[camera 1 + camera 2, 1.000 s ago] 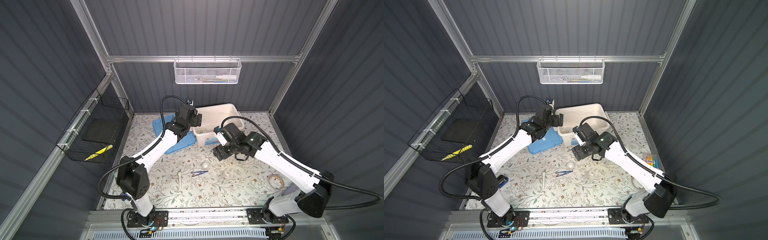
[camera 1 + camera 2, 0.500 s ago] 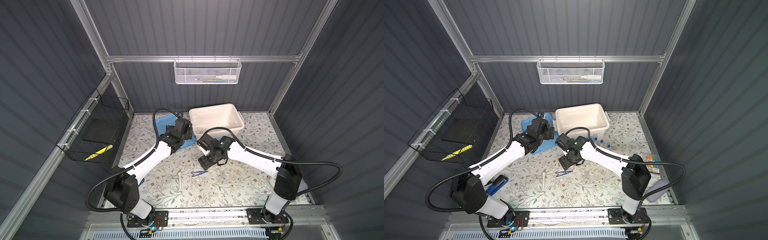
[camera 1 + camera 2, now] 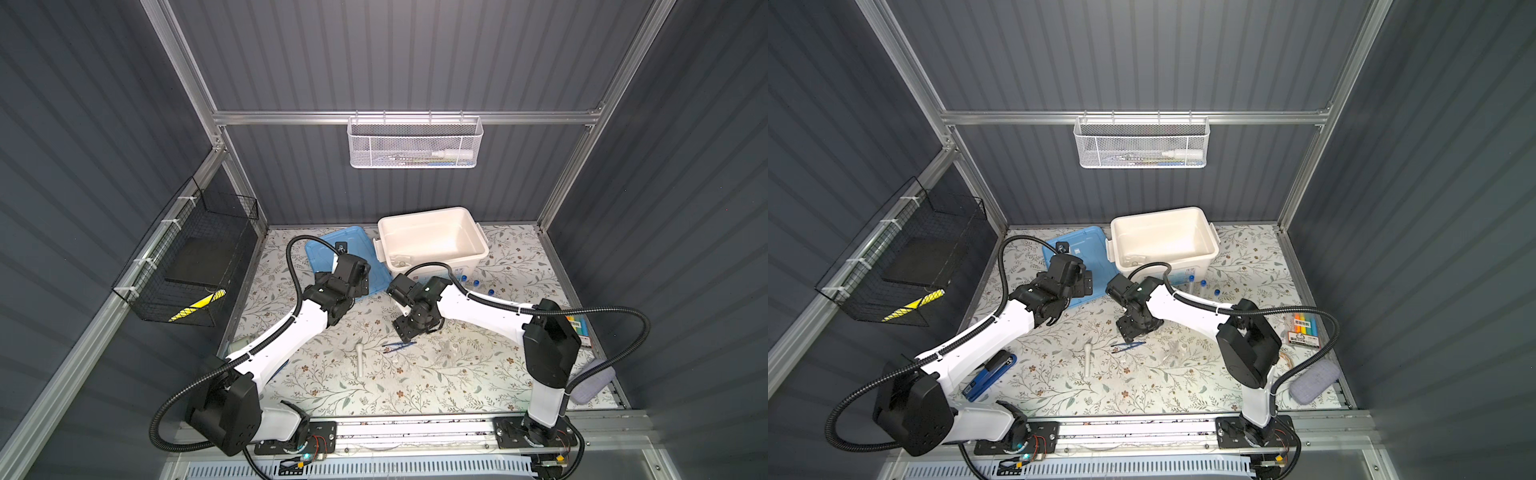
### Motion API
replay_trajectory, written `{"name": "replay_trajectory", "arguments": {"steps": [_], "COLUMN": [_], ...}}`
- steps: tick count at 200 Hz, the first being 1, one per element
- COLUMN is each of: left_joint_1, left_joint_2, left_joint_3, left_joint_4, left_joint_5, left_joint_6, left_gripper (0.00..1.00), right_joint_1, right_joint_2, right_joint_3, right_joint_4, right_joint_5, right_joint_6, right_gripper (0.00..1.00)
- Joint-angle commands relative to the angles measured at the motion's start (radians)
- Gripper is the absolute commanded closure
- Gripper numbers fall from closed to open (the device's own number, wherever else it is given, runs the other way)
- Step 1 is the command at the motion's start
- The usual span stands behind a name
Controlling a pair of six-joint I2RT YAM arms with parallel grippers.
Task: Organize the chemistry lab equipment
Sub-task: 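Move the right gripper over the white ceramic cup while the left gripper draws back, then lower the right gripper onto the white ceramic cup and grasp it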
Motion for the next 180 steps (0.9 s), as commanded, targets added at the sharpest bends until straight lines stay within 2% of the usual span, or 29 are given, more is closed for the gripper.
{"name": "replay_trajectory", "arguments": {"steps": [1, 180], "left_joint_1": [0.005, 0.007], "left_joint_2": [-0.031, -0.054], "left_joint_3": [-0.023, -0.064], "left_joint_4": [-0.027, -0.052], "left_joint_5": [-0.013, -0.015], "left_joint_6": [-0.044, -0.066], "left_gripper": [0.0, 0.0], "right_joint_1": [-0.001, -0.05], "right_joint_2": [0.021, 0.097], "right_joint_3": [0.011, 0.015], "right_joint_4": [-0.004, 0.009], "right_joint_5": [-0.006, -0.028], "right_joint_6": [0.037, 0.042], "right_gripper": [0.27, 0.32]}}
